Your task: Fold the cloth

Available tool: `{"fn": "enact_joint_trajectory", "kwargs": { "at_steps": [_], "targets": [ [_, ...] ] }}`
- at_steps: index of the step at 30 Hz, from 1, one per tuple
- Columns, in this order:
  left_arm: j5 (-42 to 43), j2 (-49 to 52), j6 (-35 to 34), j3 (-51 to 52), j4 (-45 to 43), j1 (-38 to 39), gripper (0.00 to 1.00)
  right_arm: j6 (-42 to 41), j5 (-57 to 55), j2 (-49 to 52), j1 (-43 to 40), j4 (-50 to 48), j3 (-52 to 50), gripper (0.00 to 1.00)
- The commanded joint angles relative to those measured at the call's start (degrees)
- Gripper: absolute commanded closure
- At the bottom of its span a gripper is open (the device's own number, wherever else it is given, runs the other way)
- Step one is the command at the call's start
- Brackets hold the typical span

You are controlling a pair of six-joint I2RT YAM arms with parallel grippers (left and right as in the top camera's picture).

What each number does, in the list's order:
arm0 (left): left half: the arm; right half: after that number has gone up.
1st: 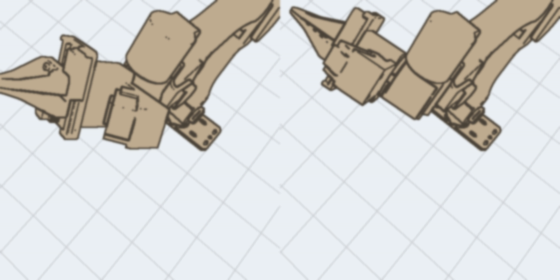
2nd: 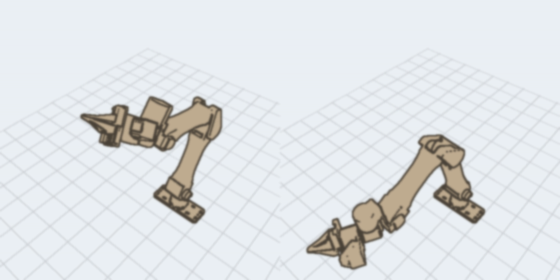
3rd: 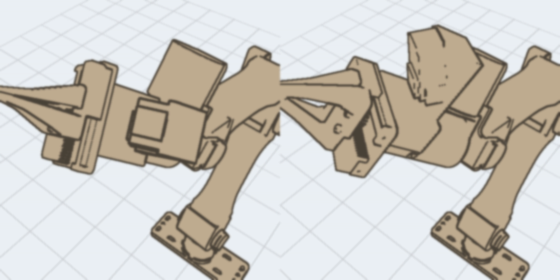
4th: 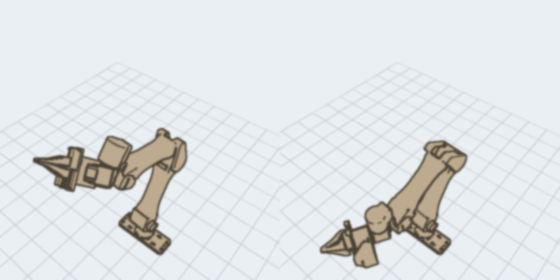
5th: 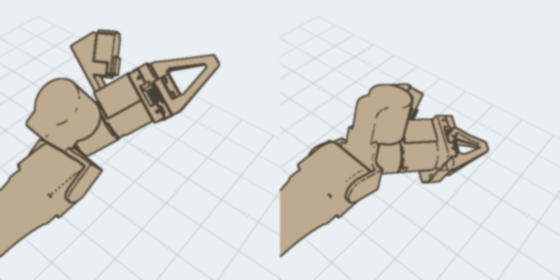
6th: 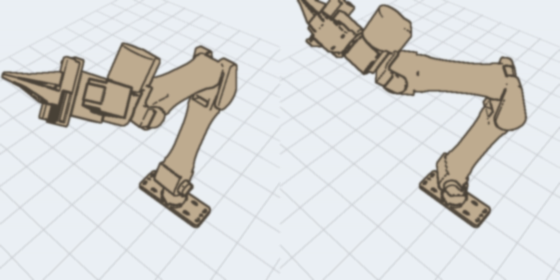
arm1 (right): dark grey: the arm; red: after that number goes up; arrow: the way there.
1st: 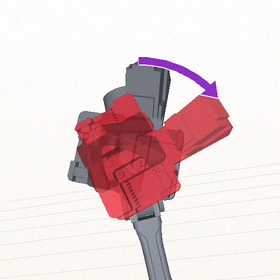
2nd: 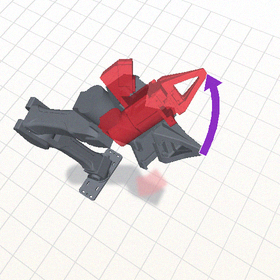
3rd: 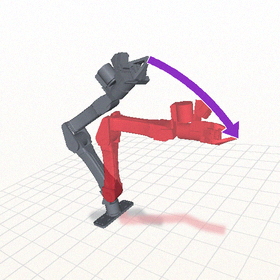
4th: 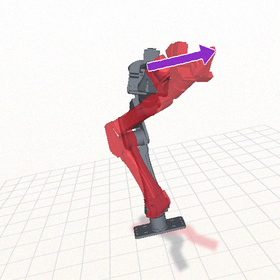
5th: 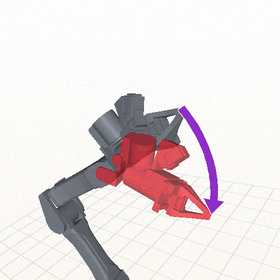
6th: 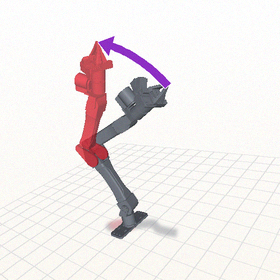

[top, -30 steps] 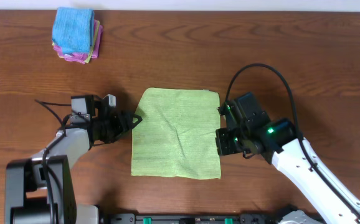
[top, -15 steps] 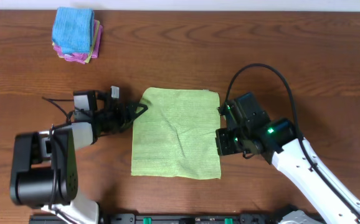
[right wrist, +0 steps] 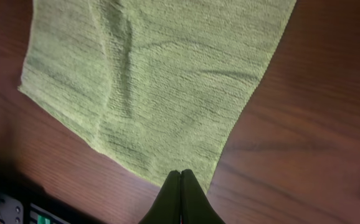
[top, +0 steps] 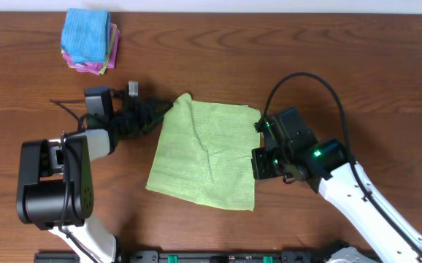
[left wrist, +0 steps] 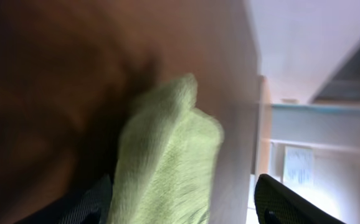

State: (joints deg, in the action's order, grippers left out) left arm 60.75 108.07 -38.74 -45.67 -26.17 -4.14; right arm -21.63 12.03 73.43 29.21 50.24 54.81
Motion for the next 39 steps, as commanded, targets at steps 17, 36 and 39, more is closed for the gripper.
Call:
{"fn": "enact_joint_trajectory", "kwargs": {
  "at_steps": [17, 36, 39],
  "targets": [
    [-3.1, 0.5, 5.2, -4.3, 6.5, 0.4, 0.38, 0.7, -0.7, -0.7, -0.3, 0.1, 0.7, 0.98],
    [-10.5, -4.7, 9.0, -7.5, 8.4, 6.3, 0.95, 0.7, -5.2, -0.7, -2.9, 0.1, 0.7, 0.98],
    [-16.4, -4.7, 11.9, -12.9, 14.2, 8.7, 0.94, 0.7, -5.2, -0.7, -3.0, 0.1, 0.7, 0.98]
  ]
}}
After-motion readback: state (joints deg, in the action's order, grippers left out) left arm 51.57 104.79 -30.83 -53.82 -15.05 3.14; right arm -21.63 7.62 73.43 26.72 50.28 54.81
